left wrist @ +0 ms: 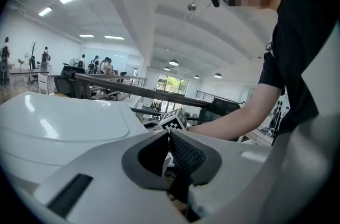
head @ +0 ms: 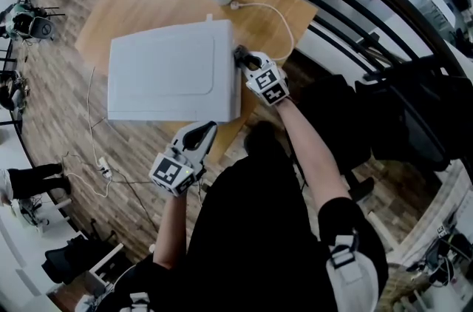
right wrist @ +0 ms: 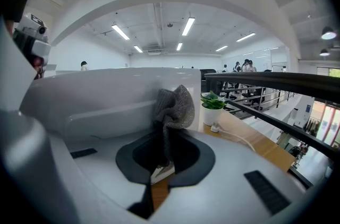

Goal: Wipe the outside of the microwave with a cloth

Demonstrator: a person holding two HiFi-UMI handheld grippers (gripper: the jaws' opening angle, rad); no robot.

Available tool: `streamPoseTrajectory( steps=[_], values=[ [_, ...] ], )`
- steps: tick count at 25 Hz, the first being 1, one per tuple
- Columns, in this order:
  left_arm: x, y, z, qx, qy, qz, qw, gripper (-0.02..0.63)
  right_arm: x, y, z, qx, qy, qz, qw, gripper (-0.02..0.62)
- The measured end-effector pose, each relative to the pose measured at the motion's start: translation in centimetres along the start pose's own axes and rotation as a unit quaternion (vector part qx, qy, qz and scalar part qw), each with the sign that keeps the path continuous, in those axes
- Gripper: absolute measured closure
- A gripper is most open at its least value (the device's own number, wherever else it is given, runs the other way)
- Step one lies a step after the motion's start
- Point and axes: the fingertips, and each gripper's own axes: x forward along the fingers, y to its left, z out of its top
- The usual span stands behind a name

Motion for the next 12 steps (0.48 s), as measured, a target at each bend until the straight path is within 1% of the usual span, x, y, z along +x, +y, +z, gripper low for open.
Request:
streamPoseTrajectory(
  steps=[6, 9, 12],
  values=[
    [-0.1, 0.2, 0.1, 0.004, -0.003, -0.007, 1.0000, 0.595, -0.6, 0.8, 0.1, 0.011, -0.003, -0.005, 1.000, 0.584],
    [-0.3, 0.3, 0.0, 0.007, 0.005, -0.006, 0.9999, 0.595, -1.0, 1.5, -0.1, 0.016, -0.005, -0.008, 1.000, 0.584],
    [-0.2, 0.0, -0.1, 0.008, -0.001, -0.016, 0.9998, 0.595, -1.4, 2.1, -0.6, 0.019, -0.005, -0.010, 1.000, 0.584]
  ],
)
